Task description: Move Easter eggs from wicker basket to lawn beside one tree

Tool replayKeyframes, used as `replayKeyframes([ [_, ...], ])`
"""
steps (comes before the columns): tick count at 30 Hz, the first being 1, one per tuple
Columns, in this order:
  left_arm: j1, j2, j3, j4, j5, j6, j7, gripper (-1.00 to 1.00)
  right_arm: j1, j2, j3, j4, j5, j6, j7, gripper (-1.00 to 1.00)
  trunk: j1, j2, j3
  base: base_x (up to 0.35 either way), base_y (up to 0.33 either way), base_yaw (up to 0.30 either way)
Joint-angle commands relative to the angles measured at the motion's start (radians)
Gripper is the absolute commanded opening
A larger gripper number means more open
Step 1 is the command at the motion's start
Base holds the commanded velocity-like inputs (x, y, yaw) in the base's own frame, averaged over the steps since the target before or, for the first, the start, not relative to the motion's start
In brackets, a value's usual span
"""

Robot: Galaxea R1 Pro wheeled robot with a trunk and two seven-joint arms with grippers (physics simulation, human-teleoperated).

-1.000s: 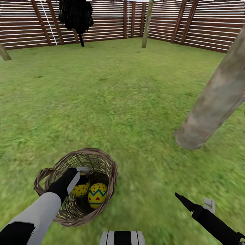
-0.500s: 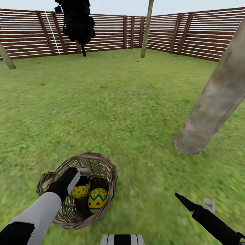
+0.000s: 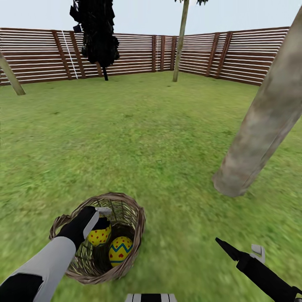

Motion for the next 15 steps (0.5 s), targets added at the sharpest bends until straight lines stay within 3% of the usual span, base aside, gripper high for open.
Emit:
replayKeyframes([
  [1, -0.001, 0.002, -0.008, -0.002, 0.010, 0.003, 0.007, -1.00, -0.001, 0.001, -0.002, 0.000, -0.003, 0.006, 0.002, 1.00, -0.001, 0.000, 0.003, -0.004, 0.000, 0.000],
  [15, 0.000, 0.002, -0.008, -0.024, 0.013, 0.026, 0.003, -1.00, -0.001, 0.001, -0.002, 0.000, -0.003, 0.006, 0.002, 1.00, -0.007, 0.003, 0.057, -0.047, 0.000, 0.000],
])
